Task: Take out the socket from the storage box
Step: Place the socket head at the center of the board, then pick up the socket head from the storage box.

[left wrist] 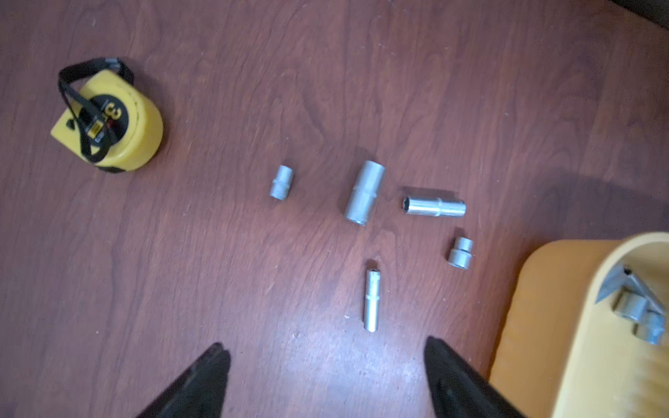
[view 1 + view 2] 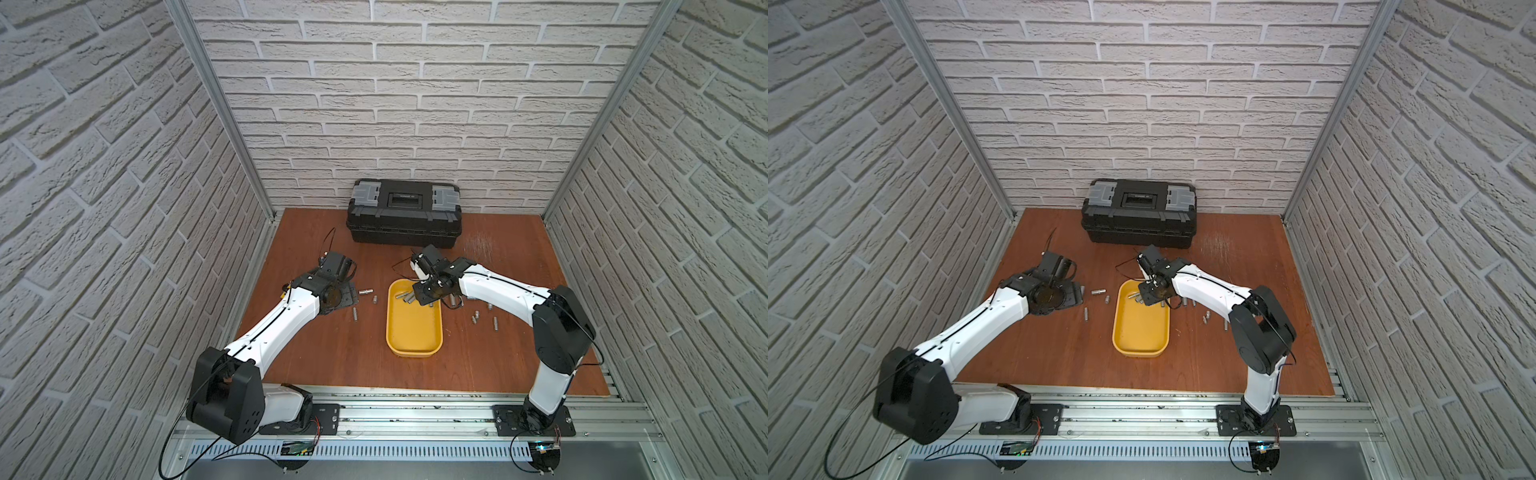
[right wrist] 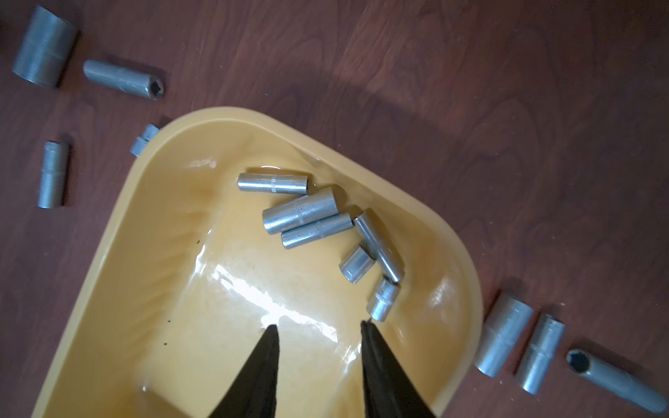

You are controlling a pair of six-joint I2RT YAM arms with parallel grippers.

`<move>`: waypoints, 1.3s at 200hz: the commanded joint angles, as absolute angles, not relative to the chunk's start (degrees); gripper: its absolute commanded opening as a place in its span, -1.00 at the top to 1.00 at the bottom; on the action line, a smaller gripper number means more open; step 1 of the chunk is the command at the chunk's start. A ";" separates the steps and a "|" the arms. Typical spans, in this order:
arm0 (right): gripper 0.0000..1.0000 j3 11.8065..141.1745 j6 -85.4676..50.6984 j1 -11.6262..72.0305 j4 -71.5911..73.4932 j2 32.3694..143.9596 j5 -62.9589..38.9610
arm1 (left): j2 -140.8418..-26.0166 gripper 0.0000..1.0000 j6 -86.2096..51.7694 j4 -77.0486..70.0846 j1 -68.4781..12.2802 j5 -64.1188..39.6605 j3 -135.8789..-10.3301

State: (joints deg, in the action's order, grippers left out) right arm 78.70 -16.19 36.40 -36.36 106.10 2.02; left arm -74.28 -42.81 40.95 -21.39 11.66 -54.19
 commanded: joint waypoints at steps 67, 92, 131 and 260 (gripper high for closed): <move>0.13 84.25 -10.60 37.31 -32.42 112.94 0.74 | -68.14 -0.96 -42.82 39.36 -18.57 12.52 -49.97; 0.04 85.29 -10.31 37.42 -31.82 115.93 0.57 | -67.07 -0.97 -42.89 39.43 -18.54 12.48 -49.24; -0.15 86.98 -9.66 37.45 -31.64 117.93 0.42 | -66.44 -0.97 -43.24 39.46 -18.44 12.06 -48.42; -0.06 88.35 -9.14 37.76 -32.43 121.11 0.09 | -65.18 -0.96 -43.91 39.55 -18.34 11.95 -47.23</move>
State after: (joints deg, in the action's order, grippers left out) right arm 87.70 -9.56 37.34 -32.58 120.86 0.21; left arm -66.26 -43.55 40.27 -18.74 11.70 -48.18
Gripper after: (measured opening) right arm 0.552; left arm 0.983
